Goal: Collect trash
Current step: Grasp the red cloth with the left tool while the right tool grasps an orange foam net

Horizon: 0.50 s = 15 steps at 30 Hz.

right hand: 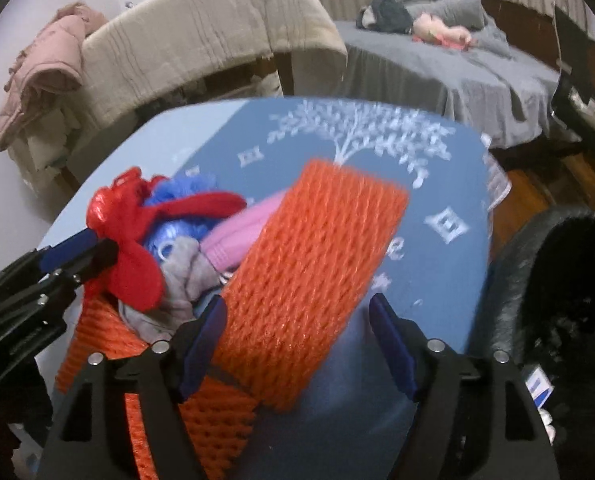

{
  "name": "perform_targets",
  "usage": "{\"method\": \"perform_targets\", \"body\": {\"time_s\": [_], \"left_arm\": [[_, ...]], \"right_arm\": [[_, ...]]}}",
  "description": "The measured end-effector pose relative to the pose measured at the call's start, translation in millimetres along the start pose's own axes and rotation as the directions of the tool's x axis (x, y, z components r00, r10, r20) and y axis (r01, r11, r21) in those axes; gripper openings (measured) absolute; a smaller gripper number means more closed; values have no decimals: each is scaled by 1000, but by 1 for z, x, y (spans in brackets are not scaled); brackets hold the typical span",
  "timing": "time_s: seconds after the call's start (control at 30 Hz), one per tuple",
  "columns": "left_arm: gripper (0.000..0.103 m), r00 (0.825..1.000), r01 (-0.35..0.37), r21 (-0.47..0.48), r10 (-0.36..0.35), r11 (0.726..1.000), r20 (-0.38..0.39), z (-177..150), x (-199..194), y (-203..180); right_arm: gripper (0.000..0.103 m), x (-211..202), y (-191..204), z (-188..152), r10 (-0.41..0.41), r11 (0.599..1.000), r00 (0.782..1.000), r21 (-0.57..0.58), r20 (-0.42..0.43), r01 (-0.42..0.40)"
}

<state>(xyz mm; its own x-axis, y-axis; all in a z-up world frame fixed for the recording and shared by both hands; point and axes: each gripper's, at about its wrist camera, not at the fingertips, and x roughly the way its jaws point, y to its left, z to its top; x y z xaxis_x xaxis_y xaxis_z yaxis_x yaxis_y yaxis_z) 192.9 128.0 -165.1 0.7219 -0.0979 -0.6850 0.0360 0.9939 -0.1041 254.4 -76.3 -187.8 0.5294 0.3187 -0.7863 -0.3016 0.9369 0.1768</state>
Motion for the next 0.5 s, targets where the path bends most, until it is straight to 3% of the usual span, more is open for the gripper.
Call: {"method": "perform_targets", "body": {"time_s": [0.03,0.13,0.2,0.23,0.5], "left_arm": [[30,1000,5,-1,-5,1000,-3,-1,1,-1],[17,1000,11,-4,-11,1000,-4,-2,4,-3],[12,1000,11,-4,-11,1000,0,-2,4,-3],[9,1000,10,-6,-10,1000,3,-2,3,-3],[6,998,-11,-36,14,999,65,6,-19,1]], "right_arm": [[60,4,0,-2,5,1000,1000,5,-9,-5],[38,3,3,-5,34,999,999,-8,-2,-34],[16,-3,4,-4,30,999,999,-16,14,-30],[12,-5,3,-4,29,999,999,-19,20,-28],[11,-38,0,3,53,998,995,-24,89,-51]]}}
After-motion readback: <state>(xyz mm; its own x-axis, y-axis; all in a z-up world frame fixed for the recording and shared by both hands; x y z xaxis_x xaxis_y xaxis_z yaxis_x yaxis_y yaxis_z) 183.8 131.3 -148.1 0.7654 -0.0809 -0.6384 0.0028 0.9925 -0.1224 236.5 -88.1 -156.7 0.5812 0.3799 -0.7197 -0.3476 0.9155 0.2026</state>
